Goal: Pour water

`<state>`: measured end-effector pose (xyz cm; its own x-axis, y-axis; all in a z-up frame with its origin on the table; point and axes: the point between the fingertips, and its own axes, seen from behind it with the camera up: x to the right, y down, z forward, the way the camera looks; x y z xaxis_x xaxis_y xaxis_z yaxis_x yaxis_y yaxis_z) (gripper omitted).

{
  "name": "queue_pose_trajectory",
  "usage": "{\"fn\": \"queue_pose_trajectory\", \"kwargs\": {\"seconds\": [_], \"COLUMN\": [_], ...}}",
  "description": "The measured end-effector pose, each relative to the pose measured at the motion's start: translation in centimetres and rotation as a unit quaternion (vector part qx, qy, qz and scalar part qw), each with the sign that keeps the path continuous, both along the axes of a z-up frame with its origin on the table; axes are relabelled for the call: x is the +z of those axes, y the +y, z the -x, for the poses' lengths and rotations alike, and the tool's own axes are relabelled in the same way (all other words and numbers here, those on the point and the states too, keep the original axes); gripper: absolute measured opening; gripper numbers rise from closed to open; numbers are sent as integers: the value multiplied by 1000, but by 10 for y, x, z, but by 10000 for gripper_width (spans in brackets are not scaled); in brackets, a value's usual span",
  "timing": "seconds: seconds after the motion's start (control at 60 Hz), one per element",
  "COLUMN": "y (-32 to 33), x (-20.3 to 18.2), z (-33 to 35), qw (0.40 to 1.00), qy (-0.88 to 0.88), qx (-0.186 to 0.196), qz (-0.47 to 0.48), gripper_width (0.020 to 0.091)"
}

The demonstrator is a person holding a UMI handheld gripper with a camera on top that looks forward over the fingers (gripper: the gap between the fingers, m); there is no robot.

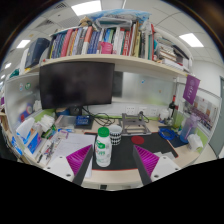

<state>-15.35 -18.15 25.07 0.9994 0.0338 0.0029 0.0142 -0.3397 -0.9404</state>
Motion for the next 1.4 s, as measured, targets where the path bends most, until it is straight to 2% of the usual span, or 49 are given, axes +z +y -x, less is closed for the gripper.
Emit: {"fn": "queue_pose_trajectory", "kwargs": {"seconds": [0.05, 0.067, 0.117, 0.283, 0.467, 0.55, 0.6, 0.633, 0.817, 0.883, 0.983, 1.083, 1.25, 1.4], "y": [10, 16, 29, 81, 131, 145, 150, 153, 155, 158, 162, 164, 186, 236], "x": [-18, 8, -45, -97, -114, -118, -118, -118, -117, -118, -117, -114, -60, -43], "z": [9, 1, 26, 46, 46, 44, 43, 46, 56, 58, 58, 72, 123, 156], "qw": [1000, 1000, 999, 998, 996, 996, 996, 995, 995, 995, 995, 995, 992, 972], "qy": [8, 11, 26, 55, 55, 47, 32, 23, 13, 32, 8, -29, 30, 221], "qx": [0, -2, 5, 18, 18, 11, 9, 11, 19, 25, 26, 50, 81, 46], "qz": [-11, -22, -25, -40, -68, -77, -86, -92, -97, -91, -93, -78, -93, -61], "gripper_width": [833, 830, 831, 824, 821, 777, 688, 585, 456, 383, 366, 365, 365, 365]}}
